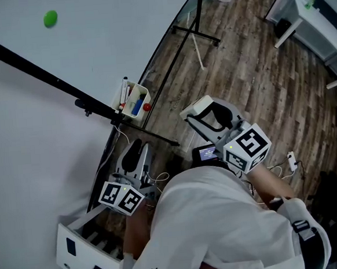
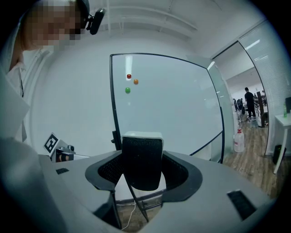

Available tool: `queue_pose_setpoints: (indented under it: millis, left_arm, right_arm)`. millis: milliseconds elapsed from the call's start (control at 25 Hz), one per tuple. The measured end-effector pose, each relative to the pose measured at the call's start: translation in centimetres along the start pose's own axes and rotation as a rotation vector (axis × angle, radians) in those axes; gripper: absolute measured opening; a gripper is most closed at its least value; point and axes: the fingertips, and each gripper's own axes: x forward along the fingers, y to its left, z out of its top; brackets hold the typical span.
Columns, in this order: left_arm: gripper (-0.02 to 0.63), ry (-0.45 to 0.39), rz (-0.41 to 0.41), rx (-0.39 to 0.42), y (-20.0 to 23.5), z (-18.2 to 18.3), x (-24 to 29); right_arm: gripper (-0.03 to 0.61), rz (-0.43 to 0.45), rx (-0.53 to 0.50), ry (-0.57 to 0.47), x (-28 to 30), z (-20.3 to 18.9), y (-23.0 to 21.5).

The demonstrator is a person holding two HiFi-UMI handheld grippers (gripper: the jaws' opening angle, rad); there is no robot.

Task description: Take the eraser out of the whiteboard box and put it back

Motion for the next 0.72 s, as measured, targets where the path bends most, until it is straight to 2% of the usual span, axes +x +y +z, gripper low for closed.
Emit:
queue_pose_setpoints:
  millis: [720]
  left_arm:
    - [0.138,0.058,-0.026,-0.031,-0.8,-2.6,0.1]
  right_arm:
    - [0.264,0.001,0.043,0.083,-0.7,-3.6,0.2]
